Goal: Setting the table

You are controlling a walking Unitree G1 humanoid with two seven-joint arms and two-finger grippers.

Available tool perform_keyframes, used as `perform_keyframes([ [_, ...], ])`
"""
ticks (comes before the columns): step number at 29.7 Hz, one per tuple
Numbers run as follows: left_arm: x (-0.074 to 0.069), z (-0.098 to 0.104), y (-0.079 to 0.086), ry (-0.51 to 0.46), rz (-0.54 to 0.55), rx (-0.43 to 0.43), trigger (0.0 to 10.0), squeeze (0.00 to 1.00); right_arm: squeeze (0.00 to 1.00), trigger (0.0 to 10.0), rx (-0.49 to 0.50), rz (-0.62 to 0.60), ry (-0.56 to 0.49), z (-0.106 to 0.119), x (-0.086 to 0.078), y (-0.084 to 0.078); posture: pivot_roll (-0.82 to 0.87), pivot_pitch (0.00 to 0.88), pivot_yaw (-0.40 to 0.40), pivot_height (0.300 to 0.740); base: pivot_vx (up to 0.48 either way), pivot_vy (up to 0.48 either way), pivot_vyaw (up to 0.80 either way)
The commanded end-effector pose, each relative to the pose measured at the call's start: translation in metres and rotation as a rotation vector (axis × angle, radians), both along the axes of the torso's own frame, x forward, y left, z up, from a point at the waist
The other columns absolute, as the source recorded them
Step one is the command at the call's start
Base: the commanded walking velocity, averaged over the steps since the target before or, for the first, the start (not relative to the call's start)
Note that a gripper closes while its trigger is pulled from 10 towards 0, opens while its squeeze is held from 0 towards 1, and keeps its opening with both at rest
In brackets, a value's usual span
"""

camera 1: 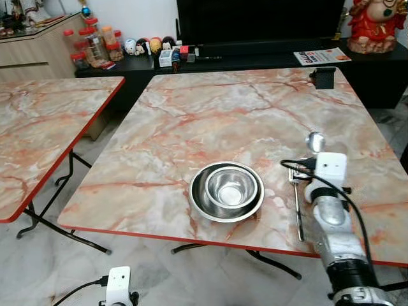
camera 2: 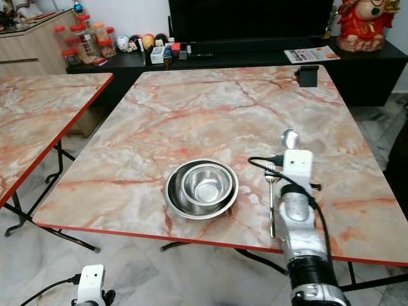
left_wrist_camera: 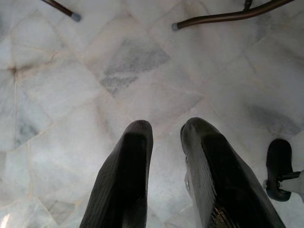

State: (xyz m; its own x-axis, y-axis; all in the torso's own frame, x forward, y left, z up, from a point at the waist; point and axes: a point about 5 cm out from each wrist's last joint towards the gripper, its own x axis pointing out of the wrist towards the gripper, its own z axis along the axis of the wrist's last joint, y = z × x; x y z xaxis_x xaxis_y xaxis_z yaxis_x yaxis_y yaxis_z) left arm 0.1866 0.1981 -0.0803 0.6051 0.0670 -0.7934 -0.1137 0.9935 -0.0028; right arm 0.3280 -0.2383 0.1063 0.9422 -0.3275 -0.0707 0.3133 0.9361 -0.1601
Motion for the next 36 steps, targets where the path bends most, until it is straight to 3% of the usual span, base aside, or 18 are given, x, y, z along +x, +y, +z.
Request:
perform_keyframes([
  [1,0.004,0.003,0.008,-0.013,0.002,0.014,10.0,0.0,0.0,10.0,0.005,-0.003,-0.018,0.007,0.003,0.001,-0.24,0.0,0.139,0.74,0.0,0.0,0.0],
  [4,0.004,0.003,0.007,-0.012,-0.003,0.012,10.0,0.0,0.0,10.0,0.002,-0.023,0.014,0.0,-0.002,-0.006,-0.24,0.0,0.14,0.74,0.0,0.0,0.0],
  [11,0.003,0.003,0.007,-0.008,-0.011,0.011,10.0,0.0,0.0,10.0,-0.001,0.026,0.061,-0.01,-0.01,-0.002,-0.24,0.0,0.142,0.74,0.0,0.0,0.0],
  [24,0.002,0.002,0.002,-0.01,-0.022,-0.003,10.0,0.0,0.0,10.0,-0.021,0.099,0.082,-0.003,-0.022,-0.014,-0.25,0.0,0.139,0.74,0.0,0.0,0.0],
  [36,0.003,0.002,0.003,-0.012,-0.036,-0.003,10.0,0.0,0.0,10.0,0.024,0.172,0.128,-0.01,-0.032,-0.006,-0.25,0.0,0.144,0.74,0.0,0.0,0.0],
])
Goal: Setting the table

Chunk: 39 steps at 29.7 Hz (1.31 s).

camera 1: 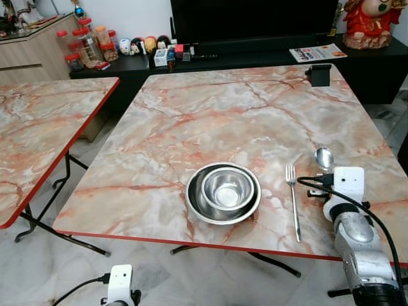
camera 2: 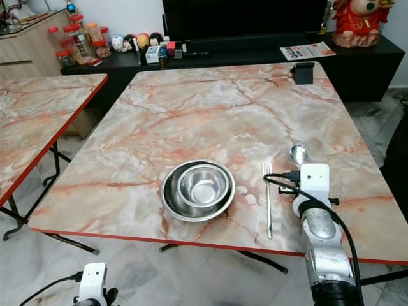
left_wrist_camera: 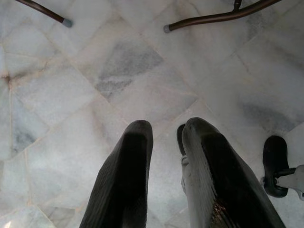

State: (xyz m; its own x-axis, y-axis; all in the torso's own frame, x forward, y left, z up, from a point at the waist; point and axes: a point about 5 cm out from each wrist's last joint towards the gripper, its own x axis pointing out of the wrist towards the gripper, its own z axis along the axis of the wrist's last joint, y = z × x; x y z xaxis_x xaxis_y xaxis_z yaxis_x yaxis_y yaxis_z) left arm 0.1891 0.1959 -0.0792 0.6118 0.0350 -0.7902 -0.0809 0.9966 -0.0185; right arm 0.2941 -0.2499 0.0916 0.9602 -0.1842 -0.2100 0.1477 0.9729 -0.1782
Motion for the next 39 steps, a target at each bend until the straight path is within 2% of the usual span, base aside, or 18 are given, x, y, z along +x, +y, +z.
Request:
perform_keyframes([
  [1,0.001,0.001,0.005,-0.006,-0.006,0.012,10.0,0.0,0.0,10.0,0.018,0.03,-0.001,0.003,0.001,0.007,-0.25,0.0,0.148,0.74,0.0,0.0,0.0],
  [8,0.002,0.002,0.005,-0.006,-0.011,0.012,10.0,0.0,0.0,10.0,0.044,0.047,0.06,-0.008,-0.001,0.012,-0.25,0.0,0.144,0.74,0.0,0.0,0.0],
  [25,0.002,0.001,0.003,0.001,-0.015,0.005,10.0,0.0,0.0,10.0,0.057,0.014,0.097,-0.017,-0.002,0.011,-0.25,0.0,0.143,0.74,0.0,0.0,0.0],
  [26,0.002,0.001,0.003,0.001,-0.016,0.005,10.0,0.0,0.73,10.0,0.064,0.018,0.098,-0.018,-0.001,0.011,-0.25,0.0,0.143,0.74,0.0,0.0,0.0],
  [27,0.002,0.001,0.003,0.001,-0.016,0.005,10.0,0.0,1.0,10.0,0.066,0.019,0.099,-0.019,-0.001,0.012,-0.25,0.0,0.143,0.74,0.0,0.0,0.0],
  [38,0.002,0.001,0.002,0.002,-0.017,0.002,10.0,0.0,1.0,10.0,0.063,0.021,0.099,-0.02,0.001,0.013,-0.25,0.0,0.143,0.74,0.0,0.0,0.0],
  [39,0.002,0.001,0.002,0.002,-0.017,0.002,10.0,0.0,0.41,10.0,0.051,0.018,0.098,-0.019,0.001,0.013,-0.25,0.0,0.144,0.74,0.0,0.0,0.0],
])
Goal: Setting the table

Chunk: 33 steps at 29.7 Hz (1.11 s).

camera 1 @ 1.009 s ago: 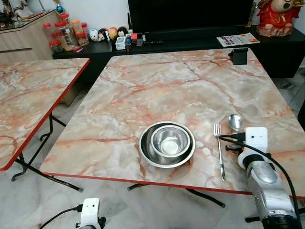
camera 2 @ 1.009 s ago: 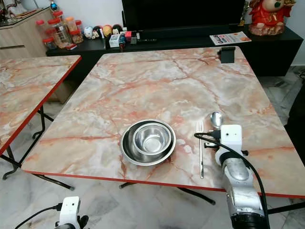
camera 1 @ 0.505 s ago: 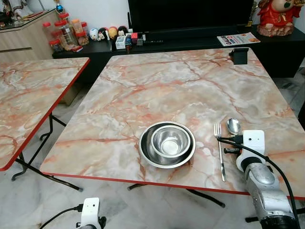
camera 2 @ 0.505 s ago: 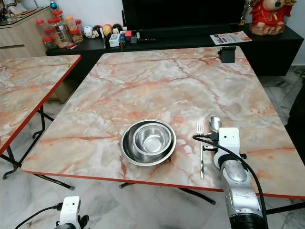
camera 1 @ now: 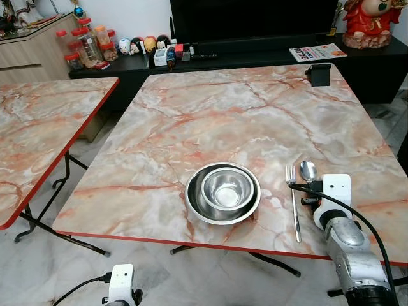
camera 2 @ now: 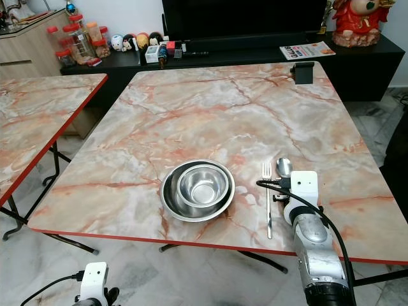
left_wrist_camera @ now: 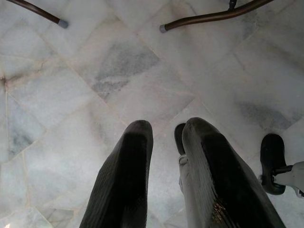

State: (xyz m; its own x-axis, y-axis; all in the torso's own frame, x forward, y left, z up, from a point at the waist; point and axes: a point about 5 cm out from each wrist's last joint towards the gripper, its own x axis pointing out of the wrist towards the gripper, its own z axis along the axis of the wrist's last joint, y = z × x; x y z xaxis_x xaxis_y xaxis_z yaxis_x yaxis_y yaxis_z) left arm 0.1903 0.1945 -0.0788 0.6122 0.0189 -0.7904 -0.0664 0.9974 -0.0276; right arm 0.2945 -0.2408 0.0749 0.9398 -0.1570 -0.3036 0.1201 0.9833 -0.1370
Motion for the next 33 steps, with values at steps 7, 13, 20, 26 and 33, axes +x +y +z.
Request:
perform_keyframes([
  [7,0.001,0.001,0.003,0.002,-0.003,0.008,10.0,0.0,0.0,10.0,-0.034,-0.002,-0.066,0.013,0.006,0.001,-0.25,0.0,0.143,0.74,0.0,0.0,0.0],
  [13,0.002,0.001,0.002,0.004,-0.007,0.0,10.0,0.0,0.0,10.0,-0.038,0.018,-0.102,0.023,0.01,0.005,-0.25,0.0,0.144,0.74,0.0,0.0,0.0],
  [20,0.002,0.001,0.001,0.001,-0.009,-0.005,10.0,0.0,0.0,10.0,-0.022,-0.005,-0.313,0.053,0.015,0.007,-0.25,0.0,0.144,0.74,0.0,0.0,0.0],
  [26,0.009,0.005,0.003,-0.039,0.002,0.018,10.0,0.0,0.0,10.0,-0.022,0.005,-0.544,0.093,0.021,0.016,-0.26,0.0,0.145,0.74,0.0,0.0,0.0],
  [33,0.012,0.007,0.002,-0.051,0.01,0.019,10.0,0.0,0.0,10.0,0.002,0.106,-0.679,0.117,0.027,0.038,-0.25,0.0,0.134,0.74,0.0,0.0,0.0],
])
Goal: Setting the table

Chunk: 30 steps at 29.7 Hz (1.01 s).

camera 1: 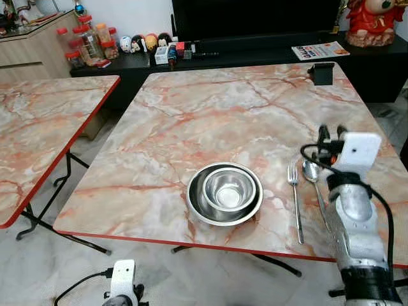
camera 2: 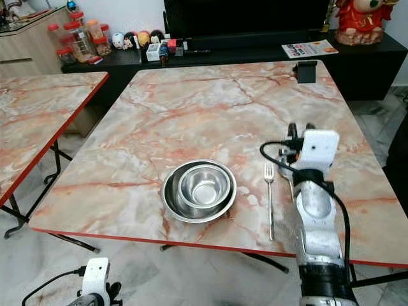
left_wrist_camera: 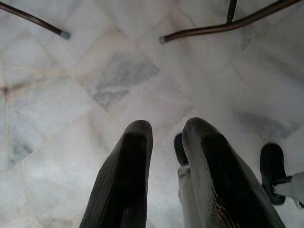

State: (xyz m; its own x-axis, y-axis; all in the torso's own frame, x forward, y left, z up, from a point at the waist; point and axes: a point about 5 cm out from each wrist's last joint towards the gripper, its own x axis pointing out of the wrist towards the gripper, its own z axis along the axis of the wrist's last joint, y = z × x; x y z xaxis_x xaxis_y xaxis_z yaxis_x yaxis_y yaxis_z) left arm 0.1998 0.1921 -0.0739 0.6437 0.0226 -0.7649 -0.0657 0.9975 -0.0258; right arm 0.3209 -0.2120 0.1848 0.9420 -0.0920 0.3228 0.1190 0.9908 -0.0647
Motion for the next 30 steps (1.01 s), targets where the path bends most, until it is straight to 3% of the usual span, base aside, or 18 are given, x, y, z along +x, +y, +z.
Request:
perform_keyframes([
  [1,0.003,0.002,0.003,-0.012,0.013,0.015,10.0,0.0,0.0,10.0,-0.004,0.063,-0.054,0.011,0.003,0.014,-0.25,0.0,0.124,0.74,0.0,0.0,0.0],
  [5,0.005,0.003,0.001,-0.029,0.039,0.008,10.0,0.0,0.0,10.0,-0.005,0.129,-0.092,0.022,0.011,0.029,-0.23,0.0,0.099,0.74,0.0,0.0,0.0],
  [9,0.007,0.004,0.0,-0.036,0.048,0.006,10.0,0.0,0.0,10.0,-0.006,0.157,-0.106,0.026,0.014,0.034,-0.22,0.0,0.09,0.74,0.0,0.0,0.0],
  [18,0.011,0.008,0.004,-0.069,0.106,0.009,10.0,0.0,0.0,10.0,-0.001,0.284,-0.14,0.044,0.04,0.064,-0.14,0.0,0.038,0.74,0.0,0.0,0.0],
  [19,0.012,0.008,0.005,-0.078,0.112,0.014,10.0,0.0,0.0,10.0,-0.016,0.32,-0.119,0.043,0.047,0.075,-0.13,0.0,0.034,0.74,0.0,0.0,0.0],
  [24,0.011,0.01,0.012,-0.093,0.13,0.03,10.0,0.0,0.0,10.0,0.009,0.415,-0.065,0.031,0.055,0.104,-0.07,0.0,0.023,0.74,0.0,0.0,0.0],
  [26,0.011,0.01,0.014,-0.094,0.134,0.033,10.0,0.0,0.0,10.0,0.013,0.429,-0.056,0.029,0.056,0.108,-0.07,0.0,0.022,0.74,0.0,0.0,0.0],
  [28,0.008,0.01,0.021,-0.102,0.161,0.042,10.0,0.0,0.0,10.0,0.019,0.505,-0.014,0.019,0.057,0.127,-0.01,0.0,-0.003,0.74,0.0,0.0,0.0],
  [30,0.007,0.01,0.022,-0.105,0.173,0.043,10.0,0.0,0.0,10.0,0.021,0.516,-0.004,0.018,0.057,0.13,0.0,0.0,-0.008,0.74,0.0,0.0,0.0],
])
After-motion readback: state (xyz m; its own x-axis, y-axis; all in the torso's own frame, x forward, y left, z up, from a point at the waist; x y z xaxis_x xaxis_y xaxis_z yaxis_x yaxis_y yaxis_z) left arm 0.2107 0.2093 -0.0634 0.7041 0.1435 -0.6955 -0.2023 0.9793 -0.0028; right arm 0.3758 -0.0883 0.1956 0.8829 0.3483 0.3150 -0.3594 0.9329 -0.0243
